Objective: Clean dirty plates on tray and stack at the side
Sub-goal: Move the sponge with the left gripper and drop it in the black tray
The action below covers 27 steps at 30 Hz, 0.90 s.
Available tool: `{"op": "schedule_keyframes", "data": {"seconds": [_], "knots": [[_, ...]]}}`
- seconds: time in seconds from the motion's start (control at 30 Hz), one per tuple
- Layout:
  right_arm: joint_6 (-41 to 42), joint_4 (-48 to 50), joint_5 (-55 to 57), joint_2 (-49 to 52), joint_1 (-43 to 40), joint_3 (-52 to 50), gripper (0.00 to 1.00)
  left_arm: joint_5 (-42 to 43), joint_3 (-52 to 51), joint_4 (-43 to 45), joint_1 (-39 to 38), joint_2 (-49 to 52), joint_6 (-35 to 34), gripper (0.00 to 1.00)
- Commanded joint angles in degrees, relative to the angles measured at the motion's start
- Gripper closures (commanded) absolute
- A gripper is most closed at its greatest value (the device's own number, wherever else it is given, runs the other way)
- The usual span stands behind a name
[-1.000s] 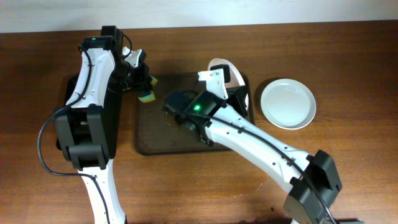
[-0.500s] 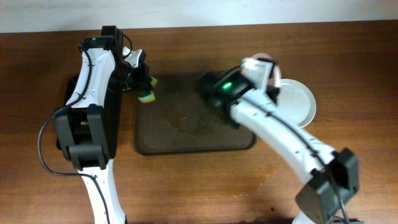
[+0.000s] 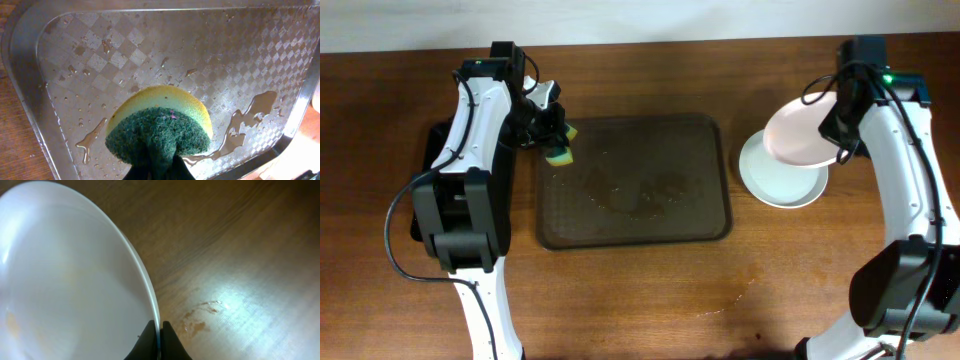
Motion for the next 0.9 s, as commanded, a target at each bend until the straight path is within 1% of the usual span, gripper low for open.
{"op": "schedule_keyframes", "data": {"seconds": [0.0,0.1,0.17,0.23,0.27,0.3,0.4,0.43,0.47,0.5,0.53,0.6,0.67,0.77,0.87], "knots": [[-2.54,4.37,-5.46,-0.85,-1.09,-6.97,0.96,-0.24,0.44,0.02,0.0,-0.55,-0.55,0.99],[-2.32,14.19,-8.96,-0.85,-1.09,-17.79,0.94,-0.24,0.44,-0.02,0.02,-0.55,-0.55,0.99],[-2.34,20.85,-12.81,-0.85,-1.09,-24.41,0.9,-1.25,0.76,-0.07,0.07,-0.57,-0.55,0.99],[-2.62,21.88,-14.21,-0.85,-1.03,-25.86,0.67,-4.37,5.07,-4.09,0.92,-0.66,-0.55,0.99],[-3.82,21.84,-14.78,-0.94,-1.03,-25.75,0.54,-6.29,8.2,-6.91,1.53,-0.7,-0.55,0.99],[-5.49,21.4,-16.15,-1.01,-1.03,-25.31,0.45,-8.81,11.82,-10.32,2.25,-0.79,-0.57,0.99],[-5.6,15.82,-16.55,-3.13,-0.92,-20.74,0.41,-15.39,21.53,-19.56,4.24,-0.92,-0.61,0.99],[-5.62,13.35,-16.59,-5.07,-0.92,-18.21,0.4,-17.07,23.47,-21.33,4.79,-0.92,-1.05,0.99],[-5.75,11.8,-16.76,-6.56,-0.92,-16.59,0.39,-21.24,25.49,-23.56,5.79,-0.92,-3.19,0.99],[-6.01,10.27,-17.4,-8.96,-0.92,-14.71,0.36,-24.48,26.23,-24.33,6.67,-0.92,-4.07,0.99],[-6.25,9.42,-17.4,-10.97,-0.92,-13.75,0.31,-25.68,26.21,-24.35,8.04,-0.9,-4.02,0.99],[-7.32,8.9,-17.66,-13.38,-0.92,-13.44,0.28,-25.68,24.98,-24.09,10.21,-0.87,-4.02,0.99],[-7.3,7.78,-18.49,-13.81,-0.92,-13.49,0.28,-25.68,22.49,-23.82,11.67,-0.87,-4.04,0.99],[-7.32,7.69,-18.45,-13.55,-0.85,-13.62,0.28,-25.86,15.19,-22.23,13.11,-0.87,-5.29,0.99],[-7.5,7.69,-18.45,-13.38,-0.87,-13.62,0.27,-25.86,5.29,-16.41,13.44,-0.87,-5.29,0.99]]}}
